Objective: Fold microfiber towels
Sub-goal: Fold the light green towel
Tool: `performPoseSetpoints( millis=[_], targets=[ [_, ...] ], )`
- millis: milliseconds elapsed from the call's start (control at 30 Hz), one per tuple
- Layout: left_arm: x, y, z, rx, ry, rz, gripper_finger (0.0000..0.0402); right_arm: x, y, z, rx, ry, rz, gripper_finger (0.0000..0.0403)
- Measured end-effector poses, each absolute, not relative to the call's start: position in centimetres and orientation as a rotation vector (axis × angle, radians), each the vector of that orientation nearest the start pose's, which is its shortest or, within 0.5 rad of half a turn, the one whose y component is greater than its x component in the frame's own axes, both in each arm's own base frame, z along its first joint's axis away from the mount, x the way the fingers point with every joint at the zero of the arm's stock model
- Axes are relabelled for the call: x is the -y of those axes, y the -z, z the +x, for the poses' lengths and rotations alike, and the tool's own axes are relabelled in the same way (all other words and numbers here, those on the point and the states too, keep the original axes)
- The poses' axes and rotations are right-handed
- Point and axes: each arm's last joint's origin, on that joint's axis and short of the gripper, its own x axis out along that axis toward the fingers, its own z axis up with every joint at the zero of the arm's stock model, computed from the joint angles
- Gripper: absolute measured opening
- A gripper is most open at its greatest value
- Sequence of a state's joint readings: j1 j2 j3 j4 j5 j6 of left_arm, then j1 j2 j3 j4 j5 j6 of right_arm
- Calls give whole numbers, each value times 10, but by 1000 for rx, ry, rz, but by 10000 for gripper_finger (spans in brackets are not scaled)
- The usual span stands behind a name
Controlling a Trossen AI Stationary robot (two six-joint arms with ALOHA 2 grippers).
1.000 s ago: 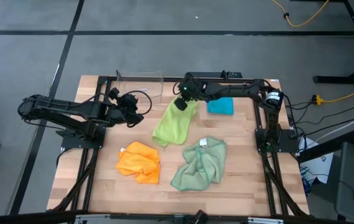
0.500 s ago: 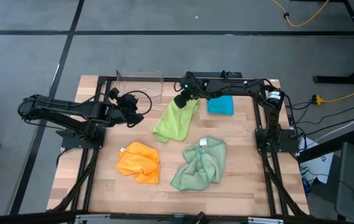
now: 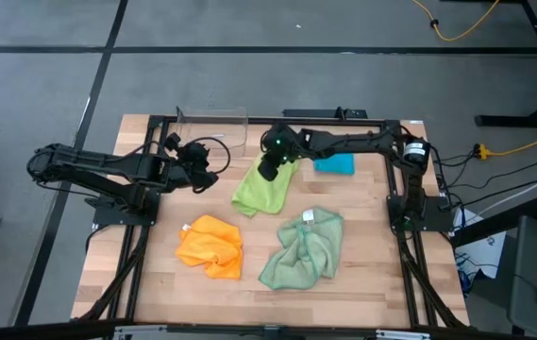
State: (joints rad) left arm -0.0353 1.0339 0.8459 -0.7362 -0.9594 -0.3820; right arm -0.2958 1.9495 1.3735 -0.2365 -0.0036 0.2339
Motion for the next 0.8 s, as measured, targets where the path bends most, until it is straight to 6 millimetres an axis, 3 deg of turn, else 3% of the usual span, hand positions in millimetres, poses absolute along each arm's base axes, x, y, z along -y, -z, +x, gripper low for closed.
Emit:
performPoseSetpoints(
  millis=[167,500,667,800],
  targets=[
    [-17,-276,188,-657,-990,121,74,88,-207,410,-755,301,254,64],
    [-17,-276,188,-657,-990,121,74,5,-201,416,-786,208,81,64],
    [-17,-276,188,-660,-983,116,74,-16,-204,420,-731,156,61,64],
    [-17,-276,189,-660,-982,116,74,-23,-198,422,-738,143,59,84]
  ],
)
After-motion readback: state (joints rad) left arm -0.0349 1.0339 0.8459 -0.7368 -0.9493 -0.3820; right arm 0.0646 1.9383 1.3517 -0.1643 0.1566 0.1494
